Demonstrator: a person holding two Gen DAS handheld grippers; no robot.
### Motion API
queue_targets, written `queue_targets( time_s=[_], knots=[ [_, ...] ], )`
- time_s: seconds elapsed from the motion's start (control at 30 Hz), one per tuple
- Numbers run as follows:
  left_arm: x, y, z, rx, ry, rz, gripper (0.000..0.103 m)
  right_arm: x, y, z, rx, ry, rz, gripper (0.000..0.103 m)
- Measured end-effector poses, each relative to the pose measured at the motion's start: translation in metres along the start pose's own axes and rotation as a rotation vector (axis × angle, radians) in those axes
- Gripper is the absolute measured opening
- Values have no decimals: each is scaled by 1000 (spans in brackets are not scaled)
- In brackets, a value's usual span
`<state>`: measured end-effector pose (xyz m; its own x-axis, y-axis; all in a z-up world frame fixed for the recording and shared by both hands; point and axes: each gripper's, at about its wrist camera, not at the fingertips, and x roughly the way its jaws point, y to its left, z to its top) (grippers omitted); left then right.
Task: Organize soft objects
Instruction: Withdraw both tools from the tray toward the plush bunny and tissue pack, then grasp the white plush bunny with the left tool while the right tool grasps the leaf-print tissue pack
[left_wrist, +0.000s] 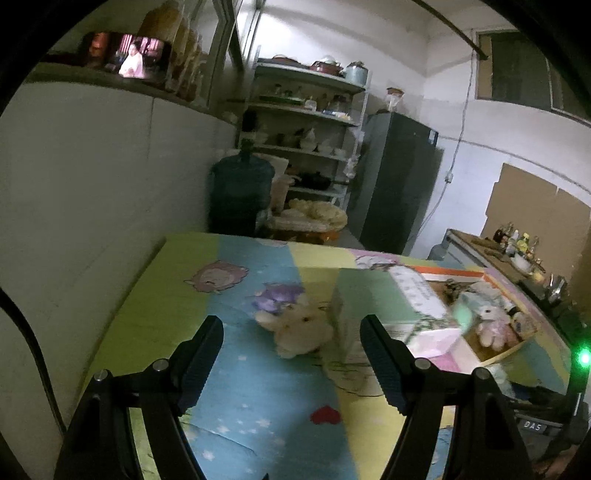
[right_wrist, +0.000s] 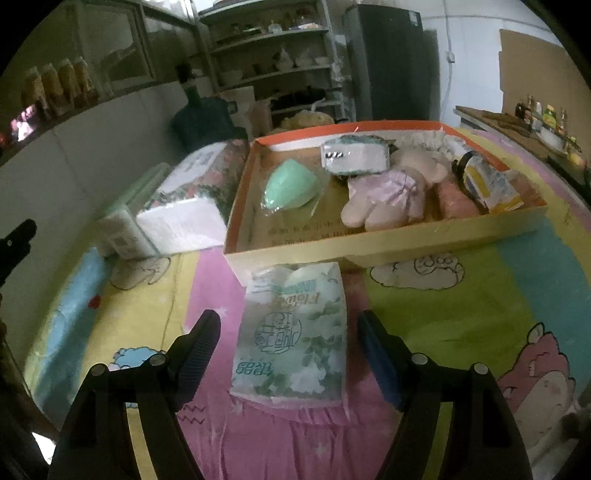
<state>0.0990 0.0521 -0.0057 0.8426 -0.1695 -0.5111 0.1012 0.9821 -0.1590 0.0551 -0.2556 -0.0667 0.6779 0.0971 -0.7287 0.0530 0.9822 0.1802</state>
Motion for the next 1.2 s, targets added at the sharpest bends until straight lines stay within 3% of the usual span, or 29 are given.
queue_targets(
  time_s=[0.1, 0.17, 0.2, 0.33, 0.7, 0.9, 0.97, 1.0, 1.2],
  knots=[
    [16, 10, 5, 5, 35, 37, 76, 3, 3, -1, -19, -5, -23, 78],
    [28, 16, 7, -1, 64, 49, 76, 4, 6, 0, -32, -8, -40, 63],
    [33, 17, 6, -5, 77, 47, 76, 5, 8, 0, -37, -6, -50, 49],
    [65, 20, 13, -58, 158, -17, 76, 5, 11, 0, -54, -9, -46, 48],
    [136, 32, 8, -295, 282, -84, 76, 6, 4, -1, -40, -15, -3, 49],
    [144, 27, 1, -281, 291, -71, 75, 6, 3, -3, -40, -23, 4, 49],
    [144, 24, 0, -257, 288, -57, 68, 6, 3, -3, -39, -25, 7, 49],
    [144, 24, 0, -258, 287, -76, 58, 5, 4, -3, -38, -25, 7, 49],
    [139, 29, 1, -267, 270, -115, 47, 5, 3, -3, -31, -27, 16, 49]
  ],
)
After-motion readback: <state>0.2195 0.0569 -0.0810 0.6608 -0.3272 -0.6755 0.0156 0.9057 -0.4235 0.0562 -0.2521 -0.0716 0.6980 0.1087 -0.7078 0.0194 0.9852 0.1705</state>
